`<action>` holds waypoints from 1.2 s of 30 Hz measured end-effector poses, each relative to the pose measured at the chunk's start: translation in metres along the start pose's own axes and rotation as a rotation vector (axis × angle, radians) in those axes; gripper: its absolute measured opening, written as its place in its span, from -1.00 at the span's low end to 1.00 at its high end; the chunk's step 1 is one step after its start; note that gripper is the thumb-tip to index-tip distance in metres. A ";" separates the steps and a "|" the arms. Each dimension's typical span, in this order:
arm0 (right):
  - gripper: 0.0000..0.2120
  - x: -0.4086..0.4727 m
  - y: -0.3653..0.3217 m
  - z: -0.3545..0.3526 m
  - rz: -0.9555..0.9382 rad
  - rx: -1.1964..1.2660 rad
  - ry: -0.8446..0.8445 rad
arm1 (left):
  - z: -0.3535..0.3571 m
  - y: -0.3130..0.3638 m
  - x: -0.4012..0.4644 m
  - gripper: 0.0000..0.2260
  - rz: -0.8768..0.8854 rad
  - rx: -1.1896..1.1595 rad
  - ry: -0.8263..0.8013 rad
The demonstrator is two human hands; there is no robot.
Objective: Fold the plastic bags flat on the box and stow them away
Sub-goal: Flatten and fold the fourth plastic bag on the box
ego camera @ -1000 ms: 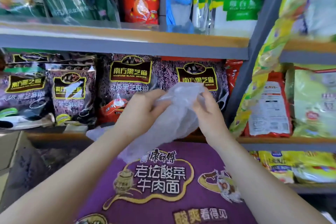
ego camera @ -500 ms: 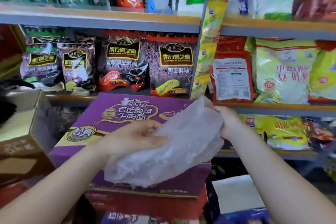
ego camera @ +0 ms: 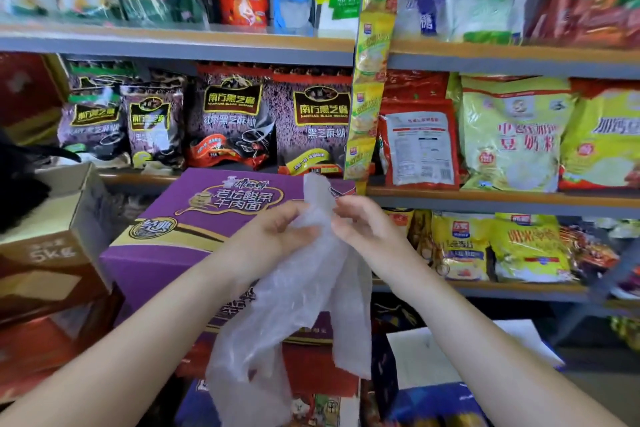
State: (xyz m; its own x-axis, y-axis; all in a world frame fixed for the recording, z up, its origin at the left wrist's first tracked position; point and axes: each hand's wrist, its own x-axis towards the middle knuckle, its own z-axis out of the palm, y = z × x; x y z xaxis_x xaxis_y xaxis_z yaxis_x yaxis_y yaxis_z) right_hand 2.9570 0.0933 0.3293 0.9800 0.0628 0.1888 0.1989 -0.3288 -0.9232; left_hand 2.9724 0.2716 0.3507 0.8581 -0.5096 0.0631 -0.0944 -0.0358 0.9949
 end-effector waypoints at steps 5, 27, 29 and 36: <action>-0.87 0.003 -0.002 0.000 0.089 0.216 -0.032 | 0.009 0.006 -0.003 -0.67 0.035 0.160 0.063; -0.73 -0.015 0.051 -0.041 0.064 -0.027 -0.015 | -0.006 -0.026 0.017 -0.80 0.147 0.317 0.417; -0.75 -0.016 0.064 -0.051 0.120 -0.389 -0.159 | -0.018 -0.025 0.018 -0.81 0.175 0.154 0.538; -0.96 -0.017 0.003 -0.037 -0.166 -0.535 0.455 | -0.017 -0.018 0.018 -0.82 0.238 0.372 0.298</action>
State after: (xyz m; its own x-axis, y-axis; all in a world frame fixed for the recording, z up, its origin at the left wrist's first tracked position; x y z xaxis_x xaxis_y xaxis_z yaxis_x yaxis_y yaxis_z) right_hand 2.9410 0.0559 0.3354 0.8149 -0.2088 0.5406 0.2011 -0.7730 -0.6017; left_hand 2.9980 0.2775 0.3349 0.8921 -0.2768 0.3571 -0.4301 -0.2785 0.8587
